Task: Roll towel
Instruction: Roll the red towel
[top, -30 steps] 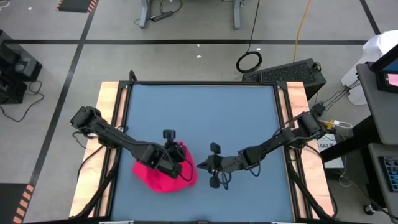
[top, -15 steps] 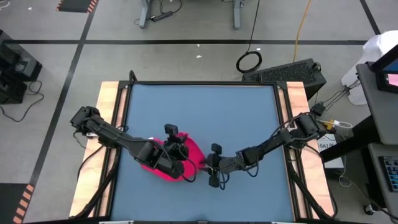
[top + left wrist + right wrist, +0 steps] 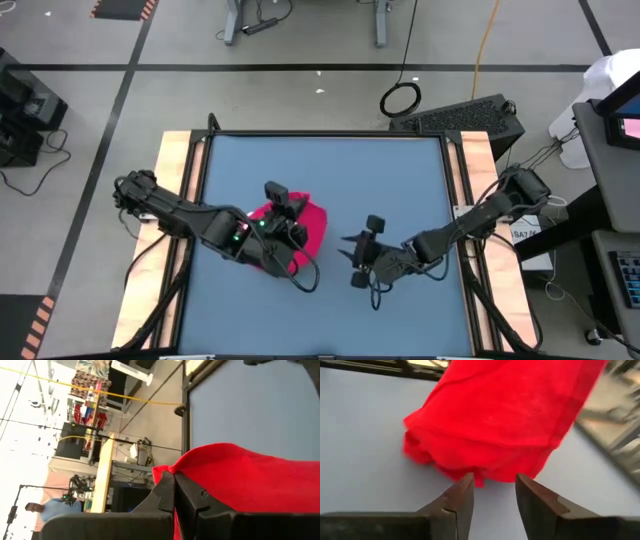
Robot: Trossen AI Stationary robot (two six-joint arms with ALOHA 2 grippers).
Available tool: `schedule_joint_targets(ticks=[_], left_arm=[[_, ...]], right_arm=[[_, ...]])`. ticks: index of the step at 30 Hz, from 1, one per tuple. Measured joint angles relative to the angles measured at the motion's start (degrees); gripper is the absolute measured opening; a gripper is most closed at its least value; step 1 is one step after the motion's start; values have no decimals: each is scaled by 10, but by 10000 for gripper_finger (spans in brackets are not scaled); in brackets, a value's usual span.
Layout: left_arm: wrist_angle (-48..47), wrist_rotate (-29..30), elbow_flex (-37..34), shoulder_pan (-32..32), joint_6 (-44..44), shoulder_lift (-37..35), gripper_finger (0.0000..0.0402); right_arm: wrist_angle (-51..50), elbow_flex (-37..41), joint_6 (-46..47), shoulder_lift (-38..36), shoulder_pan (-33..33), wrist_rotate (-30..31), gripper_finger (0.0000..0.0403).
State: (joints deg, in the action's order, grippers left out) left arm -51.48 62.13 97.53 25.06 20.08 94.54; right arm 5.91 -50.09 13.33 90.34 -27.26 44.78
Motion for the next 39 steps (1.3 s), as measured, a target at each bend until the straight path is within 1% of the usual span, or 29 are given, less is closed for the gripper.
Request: schedule_joint_targets(ticks=[2,7,8,12,14,16,19,25,27,29,31,36,39], left_arm=[[1,0,17,0,3,0,4],[-2,-6,31,4,18,0,4],[-2,-6,31,5,25,0,4],[-2,-6,32,6,29,0,4],[-1,-29,32,10,28,0,4],[0,-62,32,18,32,0,4],[0,-97,32,34,33,0,4],[6,-100,32,61,32,0,4],[19,-100,32,71,32,0,4],[24,-101,32,79,32,0,4],[27,-101,32,83,29,0,4],[28,-98,32,90,28,0,4],[31,-97,32,93,28,-2,4]], right_arm=[[28,0,-35,18,14,15,135],[97,0,-73,82,57,12,135],[109,0,-71,93,64,1,135],[149,0,-54,118,78,-92,135],[149,0,-51,117,70,-124,135],[134,0,-53,107,56,-133,135],[110,0,-60,65,32,-115,135],[47,0,-115,-30,6,-12,135],[37,0,-141,-53,9,3,135],[38,0,-164,-64,19,-6,135],[36,0,-179,-68,35,-48,135],[48,0,-172,-48,91,-251,135],[49,0,-148,-20,110,-327,135]])
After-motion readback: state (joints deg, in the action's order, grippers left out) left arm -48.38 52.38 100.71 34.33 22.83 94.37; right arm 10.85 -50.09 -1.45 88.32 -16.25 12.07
